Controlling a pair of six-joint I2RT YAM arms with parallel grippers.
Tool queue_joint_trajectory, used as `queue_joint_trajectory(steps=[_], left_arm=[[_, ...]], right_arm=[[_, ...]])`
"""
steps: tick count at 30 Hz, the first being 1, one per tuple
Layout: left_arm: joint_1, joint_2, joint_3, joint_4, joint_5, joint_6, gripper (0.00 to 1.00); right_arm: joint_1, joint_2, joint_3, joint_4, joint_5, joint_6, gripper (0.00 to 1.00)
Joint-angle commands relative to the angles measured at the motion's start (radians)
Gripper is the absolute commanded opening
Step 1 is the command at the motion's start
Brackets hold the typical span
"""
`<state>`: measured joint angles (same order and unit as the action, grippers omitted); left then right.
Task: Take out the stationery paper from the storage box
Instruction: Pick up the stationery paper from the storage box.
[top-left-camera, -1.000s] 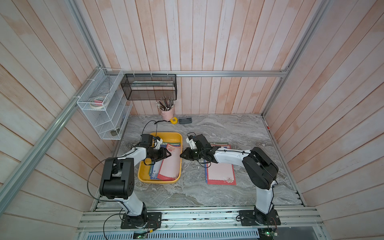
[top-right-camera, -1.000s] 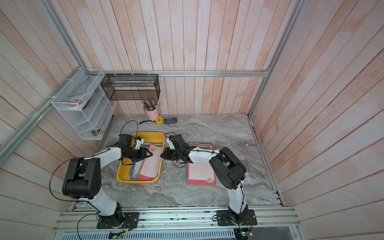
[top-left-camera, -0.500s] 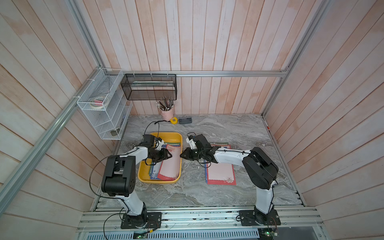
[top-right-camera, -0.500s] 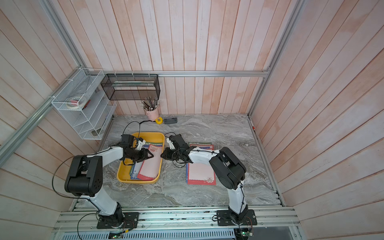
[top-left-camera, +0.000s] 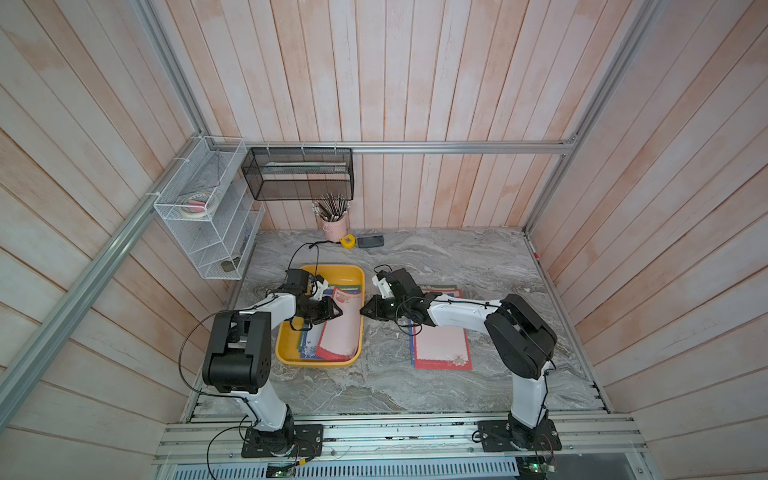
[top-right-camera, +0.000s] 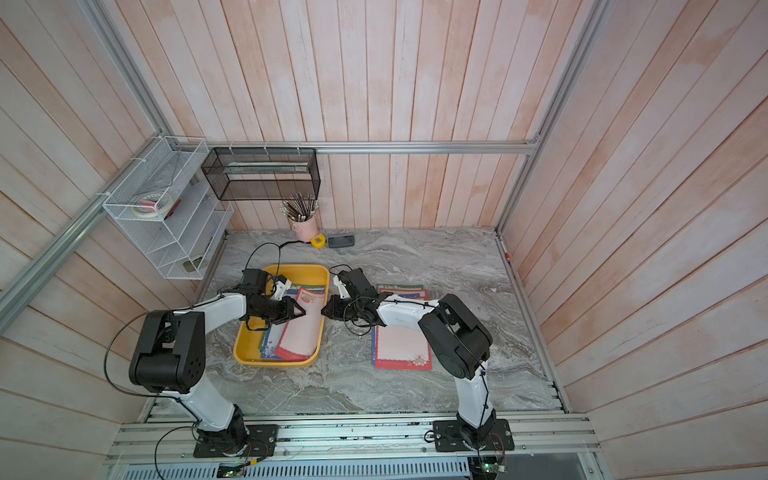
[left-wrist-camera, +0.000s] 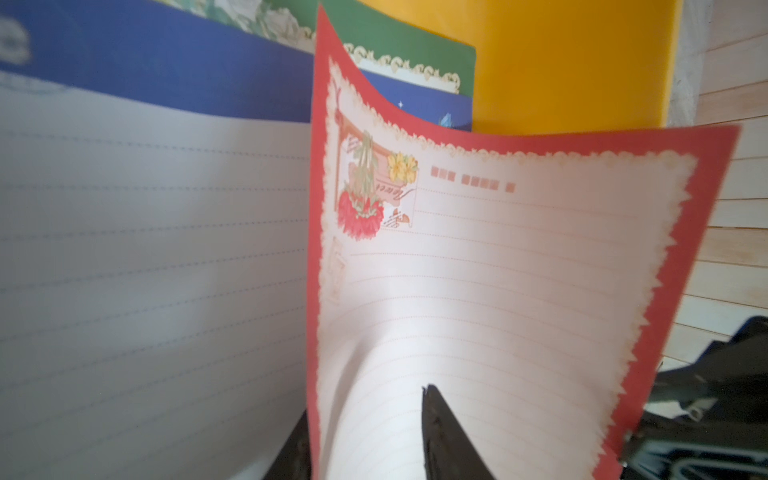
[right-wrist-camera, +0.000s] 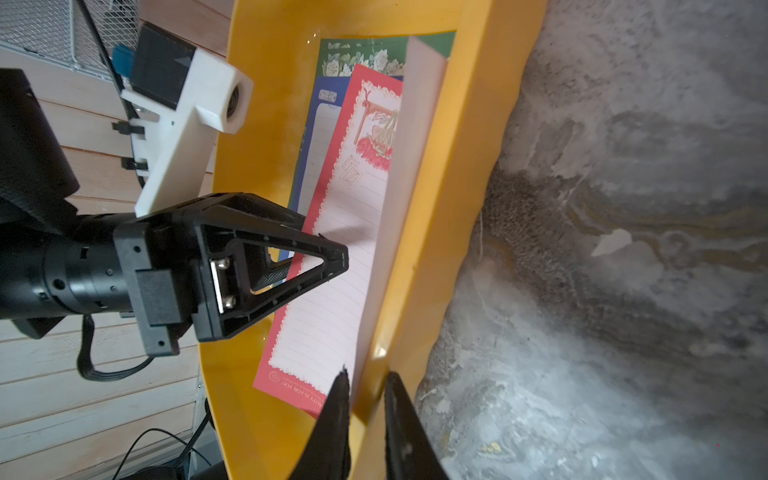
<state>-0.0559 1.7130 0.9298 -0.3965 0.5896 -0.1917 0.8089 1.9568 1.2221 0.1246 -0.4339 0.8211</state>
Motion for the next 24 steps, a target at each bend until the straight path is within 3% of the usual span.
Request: queue_joint_trajectory(steps=[1,7,16,18,24], left_arm=[[-0.007,0.000,0.022,0.001,0.019,0.014,0.34],[-0.007,-0.007,0.023,0.001,0.022,0.017,0.32],[-0.005,-0.049,0.030,-0.008,-0.010,0.037,0.13],[-0.005,-0.071,0.032,-0.014,-0.028,0.046,0.10],[-0.005,-0.183,0.014,-0.014,-0.077,0.067,0.00]], right_arm=[[-0.004,0.021,-0.003,0.016,-0.019,0.011,0.19],[-0.004,0.022,-0.001,0.014,-0.017,0.011,0.19],[-0.004,0.018,-0.004,0.015,-0.014,0.016,0.21],[-0.005,0.011,-0.002,0.012,-0.007,0.015,0.23],[-0.005,-0.025,0.014,-0.021,0.027,-0.008,0.45]])
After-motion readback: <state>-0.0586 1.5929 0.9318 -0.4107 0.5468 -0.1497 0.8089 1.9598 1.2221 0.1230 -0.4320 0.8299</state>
